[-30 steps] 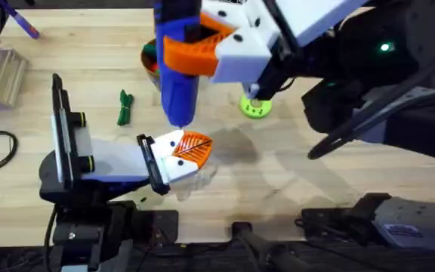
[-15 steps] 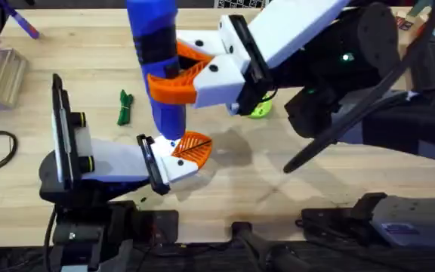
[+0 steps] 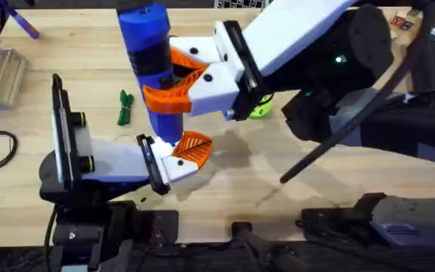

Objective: Pick up the gripper from the table and insert it into the empty holder that is missing its gripper. Then pick up a screw, insert it into the mounting hole, and use the screwdriver to tighten it. Finally, clean up the table by picking up the vegetable and placing it into the bucket.

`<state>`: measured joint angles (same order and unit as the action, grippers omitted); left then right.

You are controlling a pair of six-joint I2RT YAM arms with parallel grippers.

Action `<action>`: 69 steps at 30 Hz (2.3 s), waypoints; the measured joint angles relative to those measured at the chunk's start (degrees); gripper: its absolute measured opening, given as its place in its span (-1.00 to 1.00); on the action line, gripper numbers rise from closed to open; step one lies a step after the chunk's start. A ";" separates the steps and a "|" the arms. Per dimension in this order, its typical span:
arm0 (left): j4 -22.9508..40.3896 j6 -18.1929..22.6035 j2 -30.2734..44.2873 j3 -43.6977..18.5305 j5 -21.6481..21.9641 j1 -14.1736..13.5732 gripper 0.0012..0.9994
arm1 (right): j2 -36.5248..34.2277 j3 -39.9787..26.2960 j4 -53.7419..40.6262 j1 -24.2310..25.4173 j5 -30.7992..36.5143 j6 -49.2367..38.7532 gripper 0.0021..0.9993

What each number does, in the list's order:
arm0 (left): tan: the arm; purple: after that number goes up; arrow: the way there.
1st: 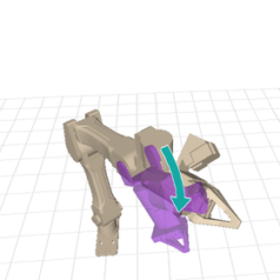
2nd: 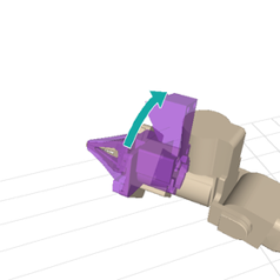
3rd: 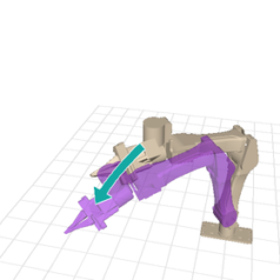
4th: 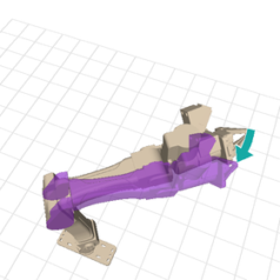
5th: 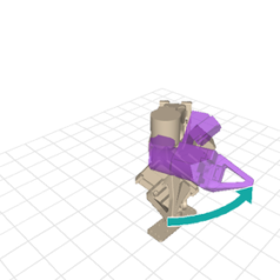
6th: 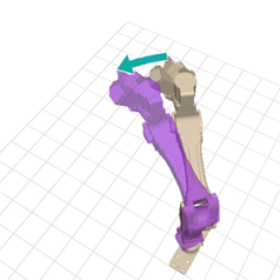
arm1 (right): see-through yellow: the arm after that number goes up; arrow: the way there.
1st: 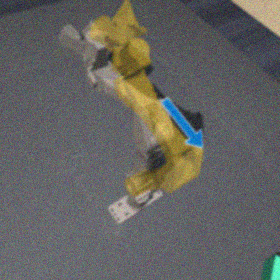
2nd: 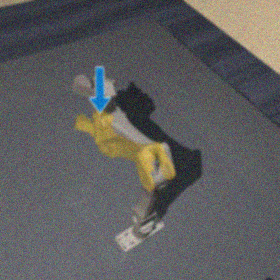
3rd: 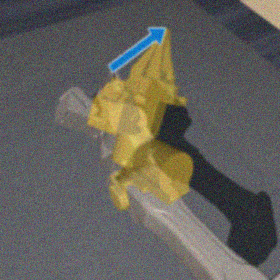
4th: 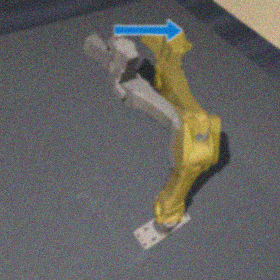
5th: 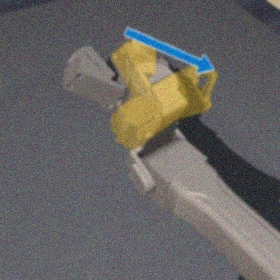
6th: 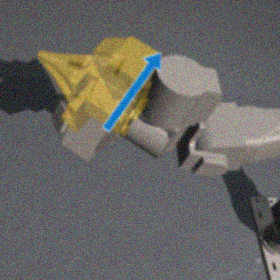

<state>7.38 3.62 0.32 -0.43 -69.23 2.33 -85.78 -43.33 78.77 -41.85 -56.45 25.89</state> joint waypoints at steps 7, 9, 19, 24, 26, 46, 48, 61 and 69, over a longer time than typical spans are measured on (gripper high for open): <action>0.00 0.00 -0.02 0.00 0.00 0.00 -0.99 | 0.00 0.00 -0.36 0.00 0.00 -0.44 -0.95; 0.00 0.00 -0.02 0.00 0.00 0.00 -0.99 | 0.00 0.00 -0.38 0.00 0.00 -0.46 -0.95; 0.00 0.00 -0.02 0.00 0.00 0.00 -0.99 | -0.13 0.00 -0.33 -0.25 0.05 -0.88 -0.95; 0.02 -0.02 0.00 0.00 0.00 0.00 -0.99 | -0.98 0.00 -0.22 -0.52 0.43 -1.10 -0.95; 0.02 -0.01 -0.01 0.00 0.00 0.00 -0.99 | -0.97 0.00 -0.36 -0.52 0.45 -1.12 -0.95; 0.09 -0.92 0.00 0.00 0.02 0.00 -0.99 | -0.42 -0.26 -5.51 -0.52 -0.02 -5.82 -0.95; 0.09 -1.09 0.00 0.00 0.02 0.00 -0.99 | -0.42 -0.28 -5.54 -0.52 -0.04 -6.04 -0.95; 0.07 -1.01 0.00 0.00 -0.04 0.00 -0.99 | -0.44 -1.91 -6.87 -0.52 -3.01 -6.65 -0.95; 0.04 -0.56 -0.02 0.00 -0.21 0.00 -0.99 | -1.18 -4.48 -7.84 -0.58 -7.34 -6.74 -0.95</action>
<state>7.42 3.06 0.30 -0.43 -69.44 2.33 -86.95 -47.81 70.92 -42.42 -63.78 19.15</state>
